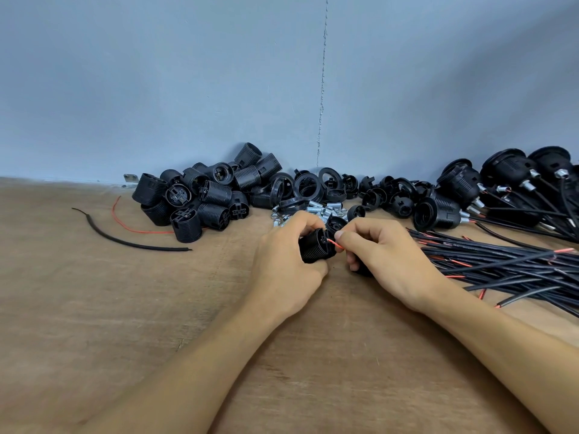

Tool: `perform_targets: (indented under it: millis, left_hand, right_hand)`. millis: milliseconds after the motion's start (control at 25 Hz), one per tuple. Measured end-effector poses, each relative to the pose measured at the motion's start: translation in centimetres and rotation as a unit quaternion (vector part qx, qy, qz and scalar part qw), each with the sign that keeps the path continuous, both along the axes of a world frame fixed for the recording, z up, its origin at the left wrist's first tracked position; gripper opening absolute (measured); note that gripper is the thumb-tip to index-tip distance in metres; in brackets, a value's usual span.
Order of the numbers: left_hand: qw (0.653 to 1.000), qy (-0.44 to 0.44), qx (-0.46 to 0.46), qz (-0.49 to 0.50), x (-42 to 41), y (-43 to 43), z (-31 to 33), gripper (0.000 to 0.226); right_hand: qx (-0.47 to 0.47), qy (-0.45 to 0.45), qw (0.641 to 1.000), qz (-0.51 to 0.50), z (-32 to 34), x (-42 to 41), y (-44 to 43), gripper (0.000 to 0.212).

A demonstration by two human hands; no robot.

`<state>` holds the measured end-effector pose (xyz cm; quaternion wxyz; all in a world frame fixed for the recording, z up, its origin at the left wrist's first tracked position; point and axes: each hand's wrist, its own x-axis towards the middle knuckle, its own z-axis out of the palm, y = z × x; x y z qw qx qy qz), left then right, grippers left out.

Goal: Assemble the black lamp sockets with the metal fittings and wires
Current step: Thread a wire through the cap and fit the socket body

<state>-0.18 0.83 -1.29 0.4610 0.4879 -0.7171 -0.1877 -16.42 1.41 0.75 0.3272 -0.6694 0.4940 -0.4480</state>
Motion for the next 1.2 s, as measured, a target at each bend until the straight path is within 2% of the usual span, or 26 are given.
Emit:
perform_targets:
  millis: [240,840,1200]
  left_hand:
    - [0.999,0.014,0.025,-0.016,0.32,-0.23,-0.09,0.046]
    - [1.0,0.007,0.022,-0.017,0.23,-0.35,-0.15,0.043]
    - [1.0,0.013,0.014,-0.017,0.08,-0.53,-0.31,0.042]
  right_hand:
    - [-0.024,-0.014,0.999,-0.016,-0.04,-0.15,-0.08,0.008]
    - [-0.023,0.015,0.999,-0.022,-0.14,0.05,-0.12,0.013]
    - [-0.044,0.043,0.996,-0.059,-0.13,0.43,0.32,0.014]
